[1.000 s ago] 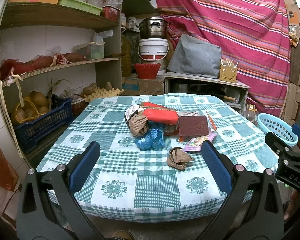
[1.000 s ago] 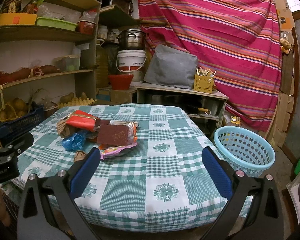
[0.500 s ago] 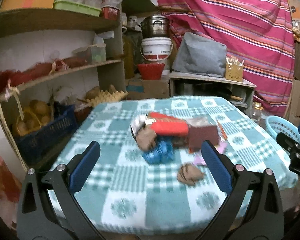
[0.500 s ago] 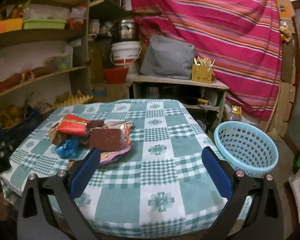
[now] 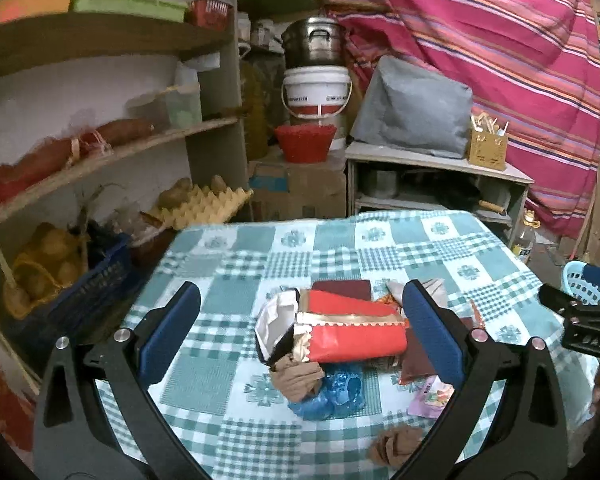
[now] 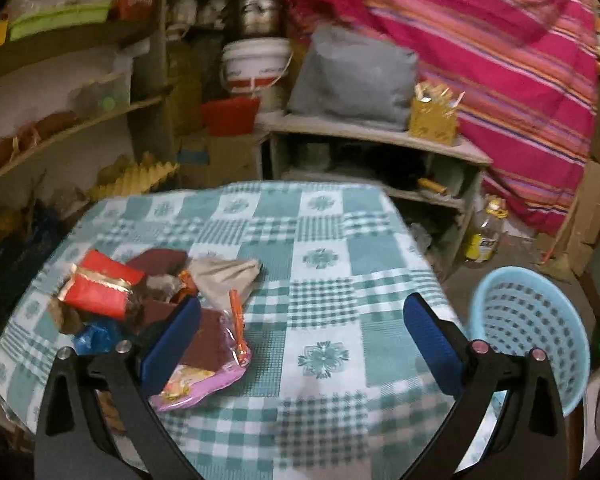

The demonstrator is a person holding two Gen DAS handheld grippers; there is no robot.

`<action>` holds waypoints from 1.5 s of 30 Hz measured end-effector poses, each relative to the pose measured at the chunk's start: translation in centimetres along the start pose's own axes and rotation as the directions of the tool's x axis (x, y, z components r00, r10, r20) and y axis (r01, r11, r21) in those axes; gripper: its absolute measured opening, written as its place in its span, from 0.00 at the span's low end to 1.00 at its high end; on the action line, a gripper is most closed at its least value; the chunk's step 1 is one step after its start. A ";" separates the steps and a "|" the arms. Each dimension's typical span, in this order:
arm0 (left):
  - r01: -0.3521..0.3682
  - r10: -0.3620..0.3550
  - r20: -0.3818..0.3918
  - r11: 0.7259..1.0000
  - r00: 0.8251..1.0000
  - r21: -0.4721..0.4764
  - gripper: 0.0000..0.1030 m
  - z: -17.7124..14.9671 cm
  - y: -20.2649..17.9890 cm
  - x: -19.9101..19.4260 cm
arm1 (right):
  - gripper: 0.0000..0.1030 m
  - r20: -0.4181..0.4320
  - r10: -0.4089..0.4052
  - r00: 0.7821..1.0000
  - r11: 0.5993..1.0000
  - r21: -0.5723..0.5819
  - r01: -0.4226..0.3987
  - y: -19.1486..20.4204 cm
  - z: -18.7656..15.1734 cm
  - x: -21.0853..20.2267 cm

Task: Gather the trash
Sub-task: 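Move both tools forward over the pile of trash on the table, then grasp the crumpled brown paper bag with the left tool while the right tool grasps the maroon scouring pad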

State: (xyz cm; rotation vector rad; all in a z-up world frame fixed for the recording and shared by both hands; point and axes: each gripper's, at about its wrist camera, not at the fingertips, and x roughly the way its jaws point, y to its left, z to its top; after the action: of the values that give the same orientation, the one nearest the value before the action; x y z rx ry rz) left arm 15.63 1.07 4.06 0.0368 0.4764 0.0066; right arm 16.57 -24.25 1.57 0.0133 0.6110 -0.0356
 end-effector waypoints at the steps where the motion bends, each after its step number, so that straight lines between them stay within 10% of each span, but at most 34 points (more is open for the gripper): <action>1: 0.007 -0.007 -0.023 1.000 1.000 -0.003 0.95 -0.6 0.0 0.8 | 0.96 -0.004 -0.008 1.000 1.000 -0.004 0.008 0.0 -0.4 0.8; 28: 0.001 0.026 -0.243 0.994 0.970 0.109 0.95 -3.9 -4.1 9.7 | 0.96 -0.106 -0.088 0.990 0.994 0.053 0.094 -2.1 -2.8 5.1; 36: 0.052 -0.047 -0.282 0.999 0.958 0.010 0.27 -3.7 -0.8 9.9 | 0.96 -0.098 -0.050 0.994 0.998 0.033 0.053 0.1 -2.8 4.9; 45: 0.050 -0.057 -0.252 0.998 0.966 -0.034 0.26 -3.5 2.7 8.4 | 0.96 -0.097 0.027 0.995 0.999 -0.041 -0.031 4.2 -3.1 4.4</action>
State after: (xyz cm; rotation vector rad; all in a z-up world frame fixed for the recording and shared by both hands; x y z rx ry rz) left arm 21.47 4.02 -2.75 -0.0037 0.7327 -0.0358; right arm 18.52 -20.14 -3.47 -0.0170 0.7082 0.0066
